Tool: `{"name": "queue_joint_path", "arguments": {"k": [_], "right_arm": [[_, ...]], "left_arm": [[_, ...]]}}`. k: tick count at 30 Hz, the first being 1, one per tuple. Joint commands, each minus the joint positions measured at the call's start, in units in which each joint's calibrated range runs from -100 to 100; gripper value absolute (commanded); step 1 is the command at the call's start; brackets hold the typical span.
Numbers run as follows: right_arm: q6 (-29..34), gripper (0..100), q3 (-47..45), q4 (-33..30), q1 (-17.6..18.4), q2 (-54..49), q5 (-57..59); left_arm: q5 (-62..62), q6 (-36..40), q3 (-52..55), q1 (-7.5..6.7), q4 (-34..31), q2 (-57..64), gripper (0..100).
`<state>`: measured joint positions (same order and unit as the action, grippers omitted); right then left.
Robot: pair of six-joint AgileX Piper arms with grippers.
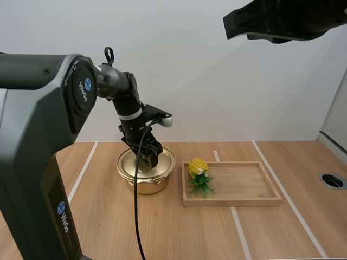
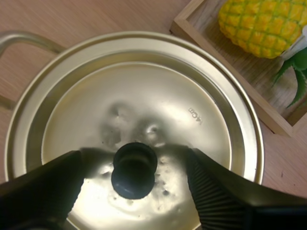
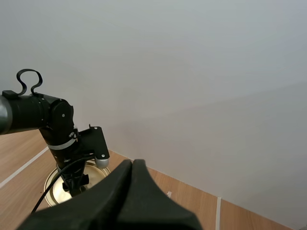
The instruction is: Open the pot, put the grape inside, and close it
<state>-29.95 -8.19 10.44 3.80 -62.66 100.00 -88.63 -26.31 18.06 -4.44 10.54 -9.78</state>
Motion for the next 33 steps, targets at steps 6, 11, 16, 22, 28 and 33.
{"name": "queue_joint_path", "arguments": {"k": [6,11,16,22,28,33], "right_arm": [[-0.38,0,-0.23,0.46,-0.19,-0.64,0.0],[-0.38,0,-0.23,0.46,-0.19,-0.64,0.0],[-0.38,0,-0.23,0.46,-0.19,-0.64,0.0],[-0.38,0,-0.23,0.46,-0.19,-0.64,0.0],[-0.38,0,-0.23,0.46,-0.19,-0.64,0.0],[-0.37,0,-0.23,0.9,-0.19,-0.64,0.0]], "left_arm": [[-6.69,1.22,-3.12,-0.22,0.03,3.0,100],[-11.14,2.68,-7.57,-0.22,0.03,7.64,100],[-11.37,3.72,-11.69,-0.22,-0.09,13.47,100],[-11.37,6.49,-17.74,-0.22,-2.72,20.02,100],[-11.37,9.66,-24.68,-0.22,-7.12,26.95,100],[-11.37,10.47,-29.11,-0.22,-7.51,31.44,100]]}}
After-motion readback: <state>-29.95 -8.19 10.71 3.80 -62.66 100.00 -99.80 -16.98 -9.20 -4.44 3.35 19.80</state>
